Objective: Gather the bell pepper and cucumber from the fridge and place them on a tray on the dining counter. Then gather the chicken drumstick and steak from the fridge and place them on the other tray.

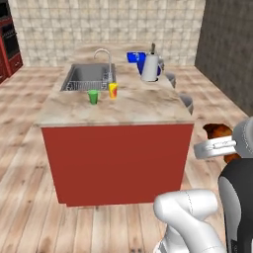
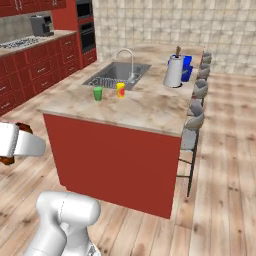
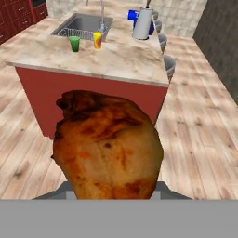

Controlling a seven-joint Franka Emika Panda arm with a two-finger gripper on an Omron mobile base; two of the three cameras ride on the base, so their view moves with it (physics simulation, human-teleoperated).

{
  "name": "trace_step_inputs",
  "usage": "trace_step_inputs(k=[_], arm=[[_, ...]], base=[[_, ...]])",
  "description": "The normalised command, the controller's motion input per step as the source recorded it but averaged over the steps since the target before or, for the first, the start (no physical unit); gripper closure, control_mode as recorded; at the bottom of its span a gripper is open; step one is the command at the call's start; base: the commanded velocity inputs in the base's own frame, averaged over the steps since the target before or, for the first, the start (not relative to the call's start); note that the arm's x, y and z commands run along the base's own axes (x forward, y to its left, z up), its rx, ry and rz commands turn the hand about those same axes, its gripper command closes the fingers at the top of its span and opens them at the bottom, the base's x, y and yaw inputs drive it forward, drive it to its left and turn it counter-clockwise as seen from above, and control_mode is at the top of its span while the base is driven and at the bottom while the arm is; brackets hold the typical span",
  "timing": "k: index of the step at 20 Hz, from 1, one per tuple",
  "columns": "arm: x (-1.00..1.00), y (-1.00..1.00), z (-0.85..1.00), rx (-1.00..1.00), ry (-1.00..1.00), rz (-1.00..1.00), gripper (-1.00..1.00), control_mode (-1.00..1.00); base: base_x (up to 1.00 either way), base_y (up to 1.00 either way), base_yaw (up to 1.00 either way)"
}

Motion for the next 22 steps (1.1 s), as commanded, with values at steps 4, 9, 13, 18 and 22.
trace_step_inputs(k=[4, 9, 13, 18, 22], arm=[[0.00, 0.00, 0.00, 0.00, 0.00, 0.00, 1.00, 1.00], [0.00, 0.00, 0.00, 0.00, 0.00, 0.00, 1.00, 1.00], [0.00, 0.00, 0.00, 0.00, 0.00, 0.00, 1.00, 1.00], [0.00, 0.00, 0.00, 0.00, 0.00, 0.00, 1.00, 1.00], [0.00, 0.00, 0.00, 0.00, 0.00, 0.00, 1.00, 1.00]], base=[[0.58, -1.00, 0.00], [0.59, -1.00, 0.00], [0.61, -1.00, 0.00], [0.64, -1.00, 0.01], [0.61, -1.00, 0.01]])
